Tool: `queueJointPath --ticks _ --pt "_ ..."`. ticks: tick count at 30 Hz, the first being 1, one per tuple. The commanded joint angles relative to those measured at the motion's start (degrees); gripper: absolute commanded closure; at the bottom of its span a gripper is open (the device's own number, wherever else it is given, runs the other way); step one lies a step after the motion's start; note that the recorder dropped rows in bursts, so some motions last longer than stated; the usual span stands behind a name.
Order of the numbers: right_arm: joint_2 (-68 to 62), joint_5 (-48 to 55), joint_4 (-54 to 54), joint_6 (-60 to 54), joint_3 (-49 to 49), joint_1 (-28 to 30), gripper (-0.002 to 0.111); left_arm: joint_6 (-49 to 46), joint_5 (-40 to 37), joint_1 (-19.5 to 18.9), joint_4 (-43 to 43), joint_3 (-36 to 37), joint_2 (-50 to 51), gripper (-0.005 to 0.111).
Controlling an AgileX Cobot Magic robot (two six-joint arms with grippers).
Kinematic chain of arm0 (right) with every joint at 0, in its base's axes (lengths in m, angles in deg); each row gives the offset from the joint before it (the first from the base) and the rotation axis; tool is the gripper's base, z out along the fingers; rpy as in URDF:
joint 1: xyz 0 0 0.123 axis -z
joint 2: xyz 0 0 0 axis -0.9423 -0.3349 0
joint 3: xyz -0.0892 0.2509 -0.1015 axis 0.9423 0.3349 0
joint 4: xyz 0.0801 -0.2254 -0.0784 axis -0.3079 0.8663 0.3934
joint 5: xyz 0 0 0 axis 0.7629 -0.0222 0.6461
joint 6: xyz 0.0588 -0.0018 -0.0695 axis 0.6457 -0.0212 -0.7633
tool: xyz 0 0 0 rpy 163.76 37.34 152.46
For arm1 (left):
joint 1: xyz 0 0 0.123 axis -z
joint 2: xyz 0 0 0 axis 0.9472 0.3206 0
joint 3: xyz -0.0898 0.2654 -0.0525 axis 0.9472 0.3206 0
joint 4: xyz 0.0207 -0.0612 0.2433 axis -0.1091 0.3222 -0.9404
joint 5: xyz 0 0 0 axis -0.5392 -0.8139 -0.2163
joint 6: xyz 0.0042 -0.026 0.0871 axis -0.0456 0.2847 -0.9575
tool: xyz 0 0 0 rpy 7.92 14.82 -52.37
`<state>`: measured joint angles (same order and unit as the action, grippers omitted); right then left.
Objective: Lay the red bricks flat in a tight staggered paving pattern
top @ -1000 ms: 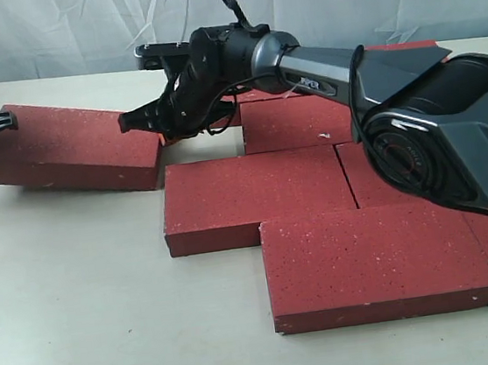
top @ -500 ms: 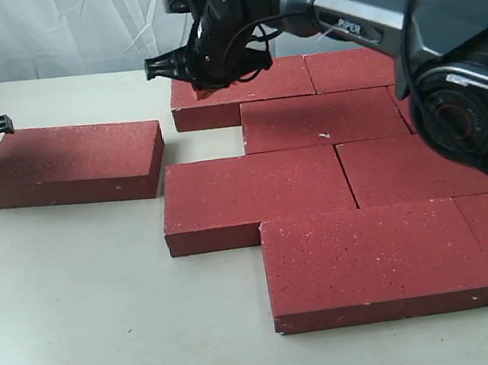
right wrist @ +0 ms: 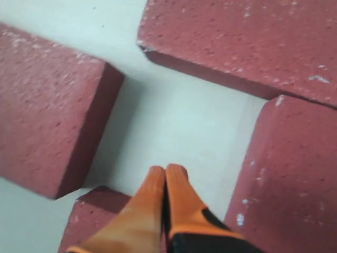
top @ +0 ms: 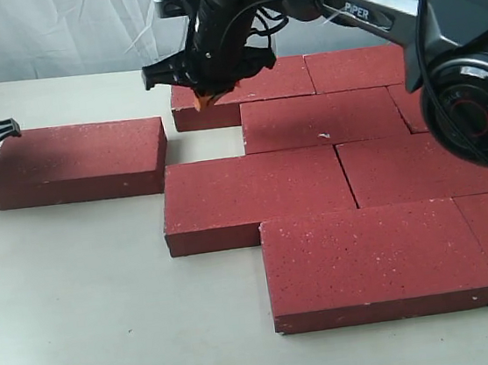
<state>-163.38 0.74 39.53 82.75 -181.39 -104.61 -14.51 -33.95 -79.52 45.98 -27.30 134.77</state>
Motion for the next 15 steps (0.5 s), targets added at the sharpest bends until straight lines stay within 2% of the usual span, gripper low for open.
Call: queueJointPath --ticks 1,9,15 --pt "0.58 1.38 -4.63 -5.34 -0.17 -2.05 0.109 0.14 -2.24 -0.24 3.13 -0.11 2.53 0.107" --pt "-0.29 0.03 -5.48 -7.04 -0.17 -6.65 0.109 -9.51 -1.65 -0.24 11.16 -0.11 2.93 0.107" --pt "-0.67 -6.92 -1.23 -3.91 -0.17 -6.96 0.109 -12.95 -0.01 -0.24 11.73 -0.11 2.93 0.107"
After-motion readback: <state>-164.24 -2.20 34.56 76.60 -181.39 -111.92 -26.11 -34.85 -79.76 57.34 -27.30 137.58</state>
